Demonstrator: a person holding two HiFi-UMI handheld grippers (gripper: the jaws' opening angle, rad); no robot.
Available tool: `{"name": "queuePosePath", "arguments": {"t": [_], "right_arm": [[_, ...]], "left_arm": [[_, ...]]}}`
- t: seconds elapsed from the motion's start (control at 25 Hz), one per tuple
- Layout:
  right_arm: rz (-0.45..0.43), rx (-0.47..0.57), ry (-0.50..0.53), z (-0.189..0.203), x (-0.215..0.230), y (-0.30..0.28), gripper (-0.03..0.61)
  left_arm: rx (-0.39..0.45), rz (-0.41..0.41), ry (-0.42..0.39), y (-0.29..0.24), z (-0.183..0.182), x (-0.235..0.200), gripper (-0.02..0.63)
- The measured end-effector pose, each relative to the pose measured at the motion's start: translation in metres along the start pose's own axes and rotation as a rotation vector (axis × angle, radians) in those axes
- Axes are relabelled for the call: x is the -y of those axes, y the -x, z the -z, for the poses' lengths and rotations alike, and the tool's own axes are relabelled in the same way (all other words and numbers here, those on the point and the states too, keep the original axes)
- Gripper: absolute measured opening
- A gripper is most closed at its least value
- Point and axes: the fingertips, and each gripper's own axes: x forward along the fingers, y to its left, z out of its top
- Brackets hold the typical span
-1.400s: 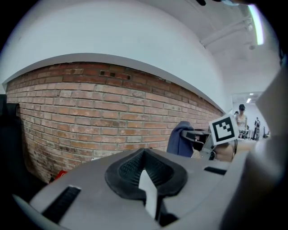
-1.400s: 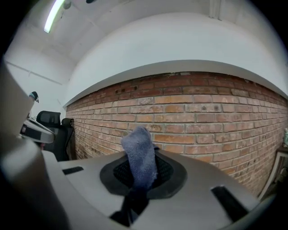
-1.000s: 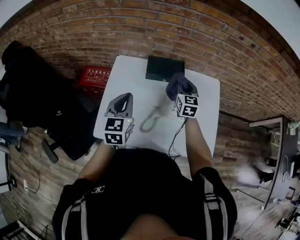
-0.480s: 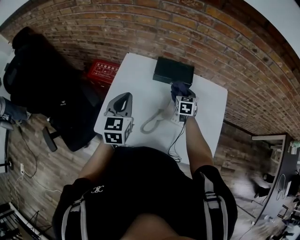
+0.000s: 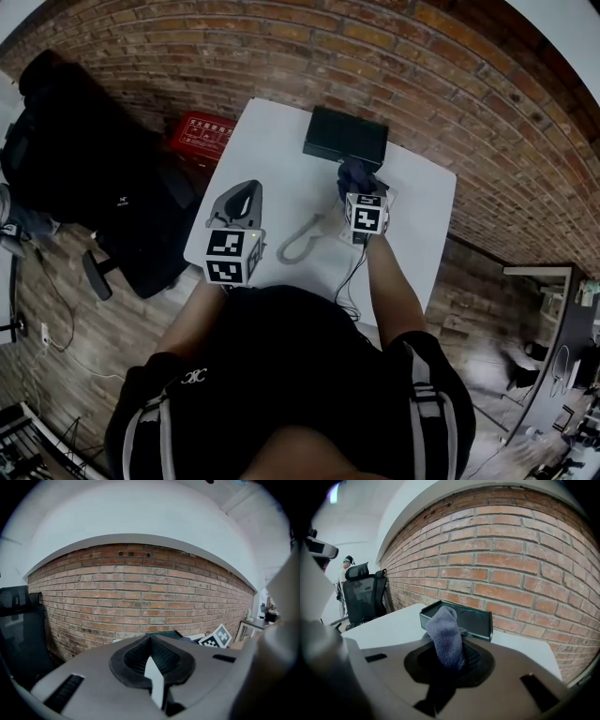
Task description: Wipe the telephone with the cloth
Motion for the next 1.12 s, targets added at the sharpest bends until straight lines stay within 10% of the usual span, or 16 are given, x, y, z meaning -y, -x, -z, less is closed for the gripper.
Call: {"name": "queuePosePath", "arguments": {"t": [1.12], "right_arm": [[-0.182, -0.096, -0.033, 0.104, -0.120, 0.075, 0.018]], "left_arm": [[-0.019, 0.138, -0.017, 0.003, 0.013, 0.017, -0.003]]}}
